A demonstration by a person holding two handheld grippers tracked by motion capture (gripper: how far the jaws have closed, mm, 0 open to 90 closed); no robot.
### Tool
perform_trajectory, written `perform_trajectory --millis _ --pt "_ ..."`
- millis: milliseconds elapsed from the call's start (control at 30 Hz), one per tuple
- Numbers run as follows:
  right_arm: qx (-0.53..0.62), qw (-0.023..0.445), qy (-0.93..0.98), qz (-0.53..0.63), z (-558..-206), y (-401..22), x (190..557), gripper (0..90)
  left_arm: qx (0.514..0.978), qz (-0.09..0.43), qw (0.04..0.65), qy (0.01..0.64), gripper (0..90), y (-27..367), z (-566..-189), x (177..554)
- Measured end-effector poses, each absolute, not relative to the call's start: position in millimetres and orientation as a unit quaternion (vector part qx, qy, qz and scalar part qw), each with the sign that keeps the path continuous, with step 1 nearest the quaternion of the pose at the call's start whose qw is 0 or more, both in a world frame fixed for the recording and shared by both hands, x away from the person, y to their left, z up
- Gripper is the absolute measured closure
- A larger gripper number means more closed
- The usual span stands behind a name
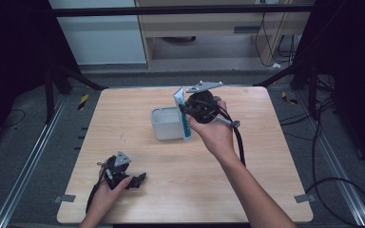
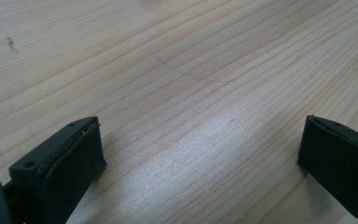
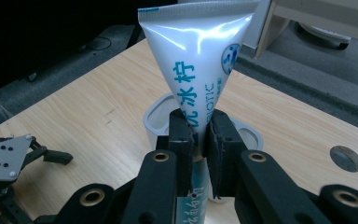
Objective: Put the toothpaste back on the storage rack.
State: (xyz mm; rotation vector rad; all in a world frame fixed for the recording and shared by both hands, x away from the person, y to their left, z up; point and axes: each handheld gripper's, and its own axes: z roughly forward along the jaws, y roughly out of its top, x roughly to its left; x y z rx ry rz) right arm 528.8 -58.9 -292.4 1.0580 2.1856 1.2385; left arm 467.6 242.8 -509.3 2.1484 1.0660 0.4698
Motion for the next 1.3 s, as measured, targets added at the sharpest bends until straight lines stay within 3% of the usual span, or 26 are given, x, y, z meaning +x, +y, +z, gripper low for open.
perform_trajectory --millis 1300 --pt "0.387 0.246 0.752 0.473 -256 -24 562 81.1 0.826 0.180 0.342 0.411 0.0 243 -509 468"
